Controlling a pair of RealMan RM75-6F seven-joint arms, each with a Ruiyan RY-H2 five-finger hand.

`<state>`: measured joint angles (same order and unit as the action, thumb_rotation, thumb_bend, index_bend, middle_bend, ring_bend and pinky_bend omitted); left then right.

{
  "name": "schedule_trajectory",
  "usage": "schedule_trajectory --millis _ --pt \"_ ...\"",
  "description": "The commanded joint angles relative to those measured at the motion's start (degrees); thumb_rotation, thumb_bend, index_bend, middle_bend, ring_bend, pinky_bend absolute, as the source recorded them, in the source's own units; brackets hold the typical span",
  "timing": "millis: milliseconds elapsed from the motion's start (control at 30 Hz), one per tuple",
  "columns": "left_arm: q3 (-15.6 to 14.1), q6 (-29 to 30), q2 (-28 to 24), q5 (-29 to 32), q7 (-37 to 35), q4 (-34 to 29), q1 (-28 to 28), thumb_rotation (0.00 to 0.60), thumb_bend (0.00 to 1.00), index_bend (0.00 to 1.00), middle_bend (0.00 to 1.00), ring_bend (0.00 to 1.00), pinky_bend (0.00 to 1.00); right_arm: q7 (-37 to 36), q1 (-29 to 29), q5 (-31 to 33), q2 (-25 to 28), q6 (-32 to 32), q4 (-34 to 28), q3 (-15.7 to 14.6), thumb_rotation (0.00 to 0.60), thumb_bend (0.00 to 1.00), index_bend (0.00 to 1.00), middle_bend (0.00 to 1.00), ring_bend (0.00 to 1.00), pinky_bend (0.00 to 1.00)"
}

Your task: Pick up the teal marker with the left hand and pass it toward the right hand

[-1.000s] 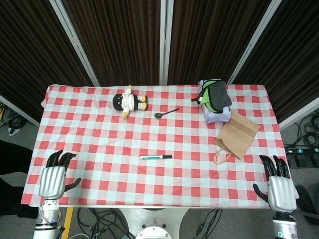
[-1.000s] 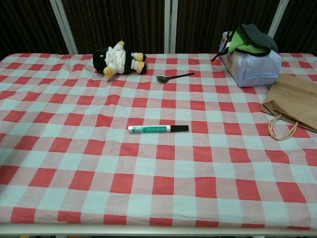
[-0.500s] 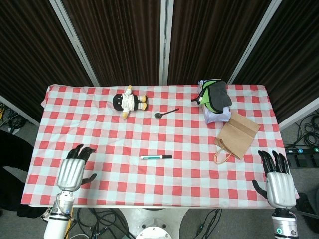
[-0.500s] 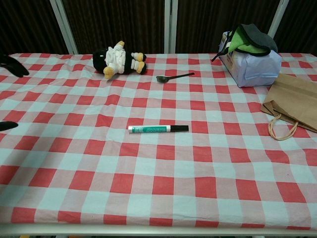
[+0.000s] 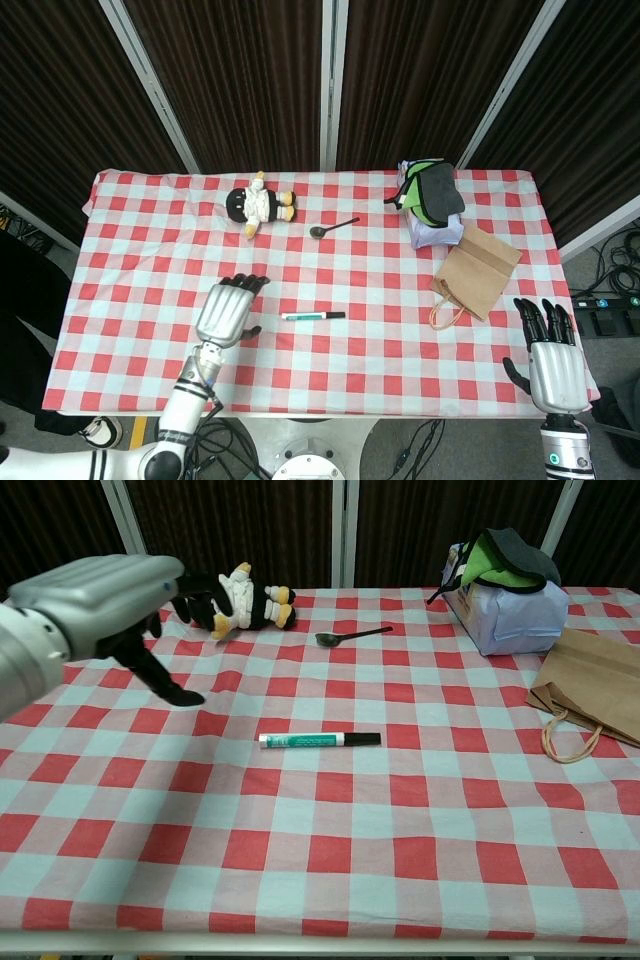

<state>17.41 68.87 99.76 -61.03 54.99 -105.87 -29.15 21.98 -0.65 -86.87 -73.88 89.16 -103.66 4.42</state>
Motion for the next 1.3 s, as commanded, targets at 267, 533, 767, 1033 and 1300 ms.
schedule_trajectory --millis 267,533,767,1033,1300 --pt "5.6 -1.0 12.5 18.4 8.0 10.0 -12.9 0.6 0.14 0.37 0.45 0.44 0.56 -0.8 -0.3 1.1 0.3 -0.8 0.7 -0.1 0.6 0.11 0.08 0.11 0.0 0.0" --pt "5.8 0.0 15.7 25.6 14.3 16.9 -20.7 0.6 0.16 0.41 0.47 0.44 0.57 -1.6 -0.4 1.6 -0.1 -1.2 1.6 -0.3 0.6 0.11 0.08 0.11 0.0 0.0" --pt "3.8 0.5 16.6 26.9 13.6 20.2 -22.6 0.6 0.16 0.44 0.49 0.44 0.57 -2.7 -0.6 2.3 -0.3 -1.8 2.6 -0.3 0.6 0.11 0.08 0.11 0.0 0.0" --pt "1.7 0.0 17.9 27.3 11.9 25.3 -23.9 0.6 0.17 0.46 0.49 0.45 0.57 -3.3 -0.7 2.6 -0.7 -2.0 3.3 -0.4 0.6 0.11 0.08 0.11 0.0 0.0" --pt "1.0 -0.4 18.9 26.6 7.9 27.7 -23.8 0.6 0.18 0.48 0.49 0.45 0.57 -3.5 -0.9 3.0 -0.8 -2.3 3.6 -0.5 0.6 0.11 0.08 0.11 0.0 0.0"
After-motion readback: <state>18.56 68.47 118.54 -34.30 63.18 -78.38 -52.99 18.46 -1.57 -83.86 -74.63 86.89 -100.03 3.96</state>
